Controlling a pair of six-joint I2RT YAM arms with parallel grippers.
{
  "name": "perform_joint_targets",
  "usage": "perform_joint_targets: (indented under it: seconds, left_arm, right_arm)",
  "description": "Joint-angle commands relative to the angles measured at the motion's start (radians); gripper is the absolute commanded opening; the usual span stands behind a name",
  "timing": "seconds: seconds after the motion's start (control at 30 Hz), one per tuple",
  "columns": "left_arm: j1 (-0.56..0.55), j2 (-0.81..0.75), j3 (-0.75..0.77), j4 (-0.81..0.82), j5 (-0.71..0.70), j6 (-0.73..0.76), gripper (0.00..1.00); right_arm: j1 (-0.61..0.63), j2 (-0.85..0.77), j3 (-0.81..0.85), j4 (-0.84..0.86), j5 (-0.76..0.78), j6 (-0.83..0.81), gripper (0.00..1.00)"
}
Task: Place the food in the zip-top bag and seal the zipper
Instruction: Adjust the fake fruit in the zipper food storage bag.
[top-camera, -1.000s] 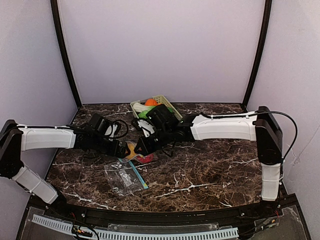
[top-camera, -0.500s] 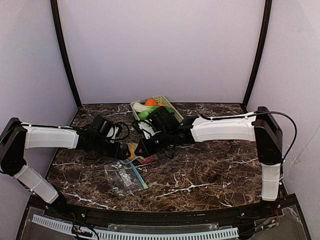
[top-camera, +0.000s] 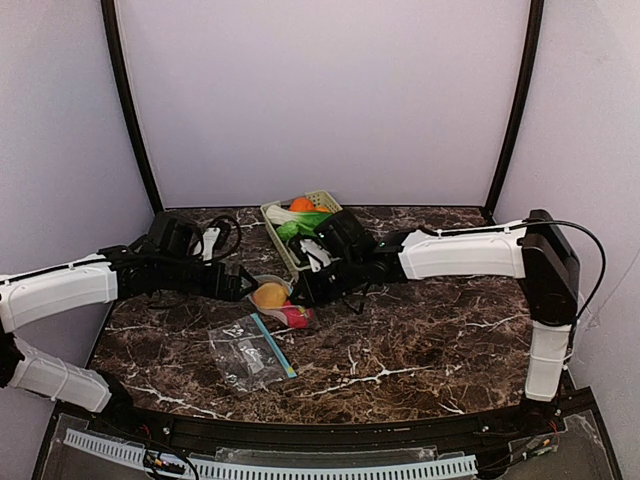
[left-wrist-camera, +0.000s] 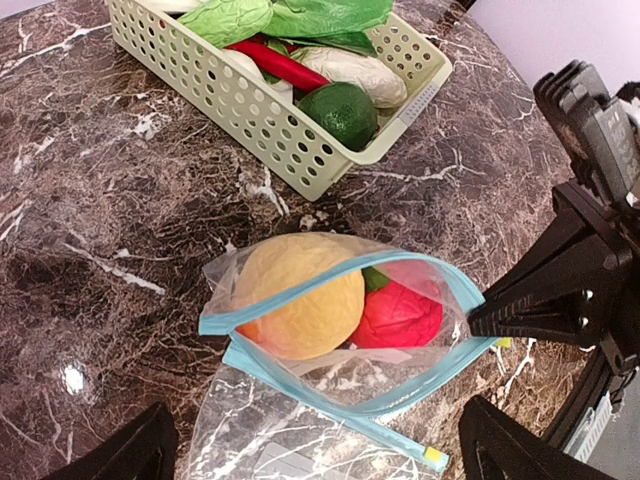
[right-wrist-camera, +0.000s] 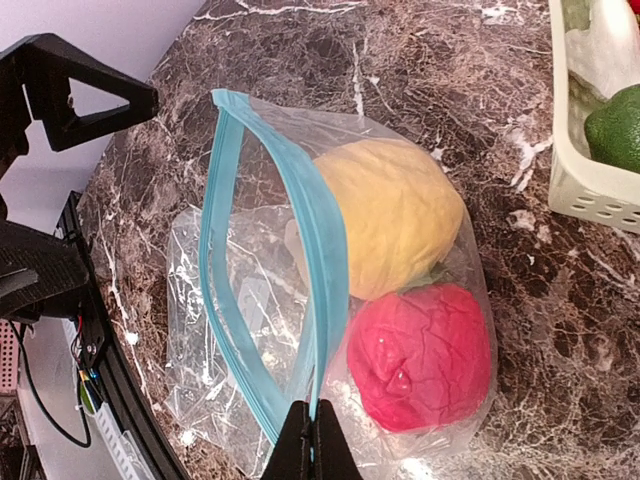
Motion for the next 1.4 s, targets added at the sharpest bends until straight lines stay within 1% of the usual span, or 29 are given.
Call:
perform_joint_targets:
  seconds: [0.0,0.37,0.43,0.5,0.57,0.6,0.67,0.7,0.77,1.03,1.2,1.37]
  left_arm:
    - [-0.002,-0.006,-0.019,-0.089,0.032,0.011,0.99]
    - [0.016,0.097,-0.002,-0.012,0.033,-0.029,0.98]
    - [0.023,0.12,0.009,0.005,0.034,-0.033,0.95]
    - [0.025,0.145,0.02,0.014,0.042,-0.034,0.89]
    - [0.024,0.17,0.031,0.017,0.045,-0.035,0.84]
    - [0.024,0.179,0.035,0.017,0.049,-0.037,0.84]
    - [0.024,0.2,0.035,0.028,0.061,-0.049,0.87]
    - [0.024,0.213,0.032,0.049,0.068,-0.057,0.92]
    - [0.024,0.232,0.019,0.089,0.095,-0.081,0.96]
    - [0.022,0.307,0.018,0.164,0.058,-0.132,0.96]
    - [0.015,0.357,0.033,0.151,0.047,-0.126,0.96]
    - [-0.002,0.39,0.031,0.117,-0.009,-0.111,0.95]
  right_arm:
    - [-0.008,-0.046,-0.024,0.051,-0.022,0.003,0.0]
    - [-0.008,-0.058,-0.061,0.072,-0.054,0.007,0.0]
    - [-0.008,-0.06,-0.064,0.073,-0.059,0.007,0.0]
    - [-0.008,-0.064,-0.068,0.077,-0.058,0.008,0.0]
    - [-0.008,-0.065,-0.07,0.079,-0.056,0.007,0.0]
    - [-0.009,-0.066,-0.072,0.08,-0.055,0.007,0.0]
    - [-0.008,-0.065,-0.072,0.087,-0.06,0.01,0.0]
    - [-0.008,-0.064,-0.073,0.09,-0.063,0.011,0.0]
    - [-0.008,-0.061,-0.074,0.1,-0.07,0.015,0.0]
    - [-0.008,-0.059,-0.081,0.114,-0.092,0.018,0.0]
    - [-0.009,-0.059,-0.087,0.119,-0.094,0.021,0.0]
    - [-0.009,-0.062,-0.088,0.123,-0.098,0.024,0.0]
